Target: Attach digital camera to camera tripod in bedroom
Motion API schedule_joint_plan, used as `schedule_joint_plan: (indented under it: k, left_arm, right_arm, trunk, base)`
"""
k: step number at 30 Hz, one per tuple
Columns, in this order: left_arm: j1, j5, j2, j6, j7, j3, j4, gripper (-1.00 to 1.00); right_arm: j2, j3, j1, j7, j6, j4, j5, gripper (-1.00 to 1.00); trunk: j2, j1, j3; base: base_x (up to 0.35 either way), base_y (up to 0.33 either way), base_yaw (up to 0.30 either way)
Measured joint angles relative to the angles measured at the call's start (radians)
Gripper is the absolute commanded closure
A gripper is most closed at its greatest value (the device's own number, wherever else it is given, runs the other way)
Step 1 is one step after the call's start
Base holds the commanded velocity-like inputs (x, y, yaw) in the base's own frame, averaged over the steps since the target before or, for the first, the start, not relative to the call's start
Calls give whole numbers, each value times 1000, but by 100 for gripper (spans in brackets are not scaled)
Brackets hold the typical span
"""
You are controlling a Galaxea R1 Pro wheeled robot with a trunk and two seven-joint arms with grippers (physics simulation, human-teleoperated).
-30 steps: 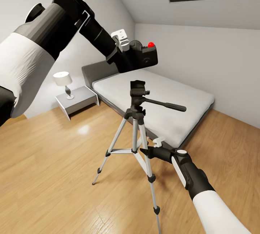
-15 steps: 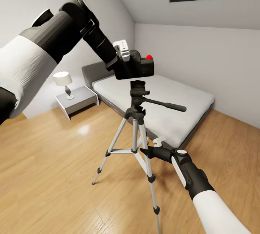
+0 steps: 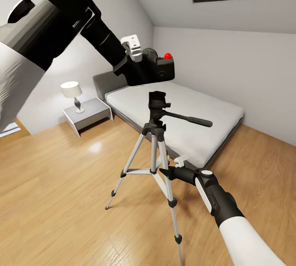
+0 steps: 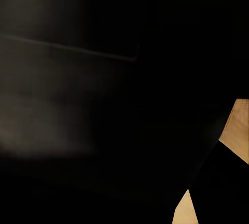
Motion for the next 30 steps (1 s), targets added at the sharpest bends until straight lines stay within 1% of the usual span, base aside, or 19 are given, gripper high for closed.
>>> schedule_joint_plan:
  k: [7,13,18,21,23,30]
  left_arm:
    - [0,0,-5,15,6,-2,-5,100]
    - [0,-5,-24,29,9,-5,11,100]
    - [0,-6,-39,30,31,-6,40,100]
    - [1,-4,-61,31,51,-6,51,100]
    - [1,-4,-70,31,55,-6,59,100]
    - [3,-8,-79,30,59,-6,83,100]
  right_arm:
    - [0,1,0,-1,1,-1,0,100]
    - [0,0,0,0,1,-1,1,100]
    - [0,1,0,-1,2,-1,0,100]
    - [0,1,0,-1,1,-1,-1,100]
    - [1,1,0,-2,-1,-1,0,100]
    - [5,0,0,-2,-2,-3,5,100]
  trunk:
    - [0,0,0]
    - [0,0,0]
    - [0,0,0]
    - [0,0,0]
    - [0,0,0]
    - [0,0,0]
  base:
    - [0,0,0]
    - [0,0,0]
    - [0,0,0]
    - [0,0,0]
    - [0,0,0]
    - [0,0,0]
